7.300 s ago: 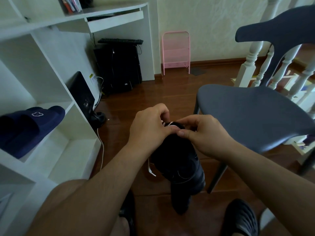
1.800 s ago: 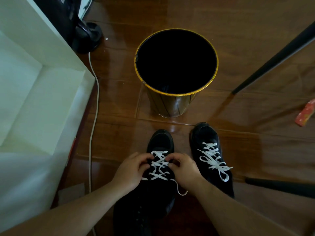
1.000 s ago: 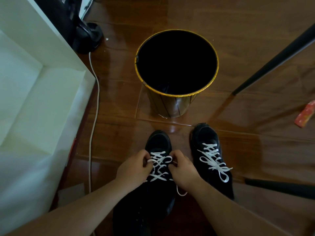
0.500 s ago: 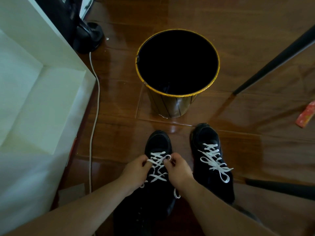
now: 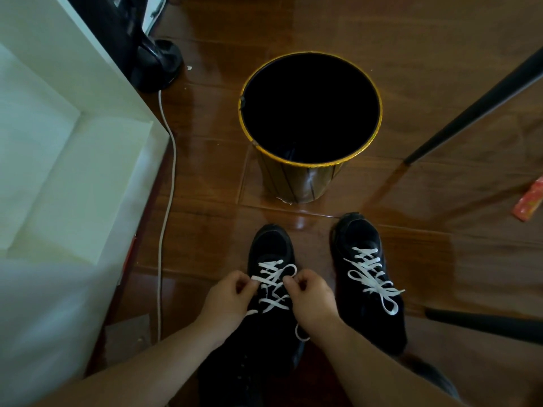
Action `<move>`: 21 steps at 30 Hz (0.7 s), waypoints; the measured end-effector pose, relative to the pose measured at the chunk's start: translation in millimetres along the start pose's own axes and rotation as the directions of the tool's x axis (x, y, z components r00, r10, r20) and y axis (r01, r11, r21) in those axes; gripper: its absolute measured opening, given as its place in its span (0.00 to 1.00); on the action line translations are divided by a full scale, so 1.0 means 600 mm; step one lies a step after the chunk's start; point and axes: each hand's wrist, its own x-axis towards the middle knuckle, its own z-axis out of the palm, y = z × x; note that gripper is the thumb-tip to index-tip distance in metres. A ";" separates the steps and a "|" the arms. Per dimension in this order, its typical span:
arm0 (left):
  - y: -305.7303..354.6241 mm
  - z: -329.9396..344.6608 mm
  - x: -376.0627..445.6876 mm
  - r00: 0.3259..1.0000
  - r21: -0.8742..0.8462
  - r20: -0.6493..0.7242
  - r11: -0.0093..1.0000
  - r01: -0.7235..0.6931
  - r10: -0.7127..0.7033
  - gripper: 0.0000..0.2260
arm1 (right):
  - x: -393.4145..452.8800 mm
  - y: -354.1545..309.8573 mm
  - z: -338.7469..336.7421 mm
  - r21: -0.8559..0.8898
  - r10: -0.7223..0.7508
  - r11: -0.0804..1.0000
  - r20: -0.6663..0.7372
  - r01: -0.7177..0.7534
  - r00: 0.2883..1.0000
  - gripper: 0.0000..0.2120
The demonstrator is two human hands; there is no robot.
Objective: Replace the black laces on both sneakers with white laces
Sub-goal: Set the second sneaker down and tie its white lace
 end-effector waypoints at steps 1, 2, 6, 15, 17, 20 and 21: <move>-0.003 0.004 -0.006 1.000 -0.062 0.024 0.998 0.020 -0.019 0.04 | 0.000 0.004 0.003 0.034 0.002 0.999 0.015 -0.002 1.000 0.08; -0.005 0.008 -0.010 0.999 -0.089 0.042 0.996 0.010 -0.006 0.02 | 0.001 0.006 0.005 0.045 -0.013 0.999 0.016 0.013 1.000 0.04; -0.004 0.009 -0.012 0.989 0.125 0.049 0.982 -0.144 0.139 0.04 | 0.003 0.004 -0.001 -0.046 -0.125 0.991 0.054 0.127 0.991 0.08; 0.035 -0.001 -0.009 0.971 0.510 0.078 0.828 -0.233 0.225 0.03 | 0.019 -0.001 -0.009 -0.434 -0.259 0.833 0.240 0.342 0.936 0.04; 0.032 0.000 -0.003 0.979 0.474 0.090 0.856 -0.204 0.184 0.04 | 0.019 0.002 -0.012 -0.487 -0.265 0.796 0.252 0.359 0.931 0.04; 0.017 -0.008 0.009 0.976 0.421 0.191 0.889 -0.182 0.109 0.06 | 0.014 0.009 -0.027 -0.567 -0.285 0.725 0.269 0.390 0.920 0.04; 0.011 -0.013 0.010 0.974 0.423 0.206 0.890 -0.170 0.088 0.07 | 0.013 0.013 -0.031 -0.597 -0.296 0.694 0.272 0.402 0.916 0.05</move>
